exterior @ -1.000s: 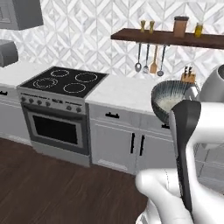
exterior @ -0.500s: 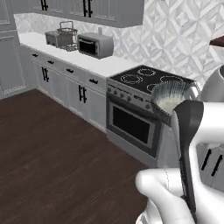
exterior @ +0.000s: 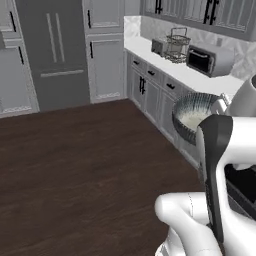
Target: Pick the mushroom from the sink and place it in the bowl. Then pick the bowl and place it in the microwave. Then close the microwave door and press the start button.
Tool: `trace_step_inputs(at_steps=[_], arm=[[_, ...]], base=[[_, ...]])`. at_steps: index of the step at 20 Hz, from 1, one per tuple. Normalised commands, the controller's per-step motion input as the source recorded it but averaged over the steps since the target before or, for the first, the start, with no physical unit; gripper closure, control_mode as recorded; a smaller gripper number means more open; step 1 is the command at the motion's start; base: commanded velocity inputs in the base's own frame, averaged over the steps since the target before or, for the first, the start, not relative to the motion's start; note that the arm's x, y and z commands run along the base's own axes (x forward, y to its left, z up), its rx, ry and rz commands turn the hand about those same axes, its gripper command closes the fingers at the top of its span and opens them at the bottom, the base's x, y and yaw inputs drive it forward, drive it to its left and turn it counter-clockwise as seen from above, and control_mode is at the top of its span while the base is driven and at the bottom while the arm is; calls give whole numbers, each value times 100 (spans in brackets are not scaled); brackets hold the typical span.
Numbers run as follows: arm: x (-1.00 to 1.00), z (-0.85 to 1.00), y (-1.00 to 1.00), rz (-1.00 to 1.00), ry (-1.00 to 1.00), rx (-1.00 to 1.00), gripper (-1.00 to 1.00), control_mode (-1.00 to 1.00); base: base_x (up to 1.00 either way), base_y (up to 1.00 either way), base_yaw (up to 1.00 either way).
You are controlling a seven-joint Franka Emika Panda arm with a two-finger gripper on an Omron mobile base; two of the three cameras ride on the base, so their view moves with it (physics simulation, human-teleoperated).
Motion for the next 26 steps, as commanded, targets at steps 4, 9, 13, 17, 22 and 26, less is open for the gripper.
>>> trace_step_inputs(at_steps=[4,9,13,17,22,26], arm=[[0,0,0,0,0,0,100,100],[0,0,0,0,0,0,100,100],[0,0,0,0,0,0,100,100],[0,0,0,0,0,0,100,100],[0,0,0,0,0,0,100,100],[0,0,0,0,0,0,100,100]], base=[[100,3,61],[100,0,62],[100,-5,67],[100,-13,69],[68,-60,61],[4,-92,53]])
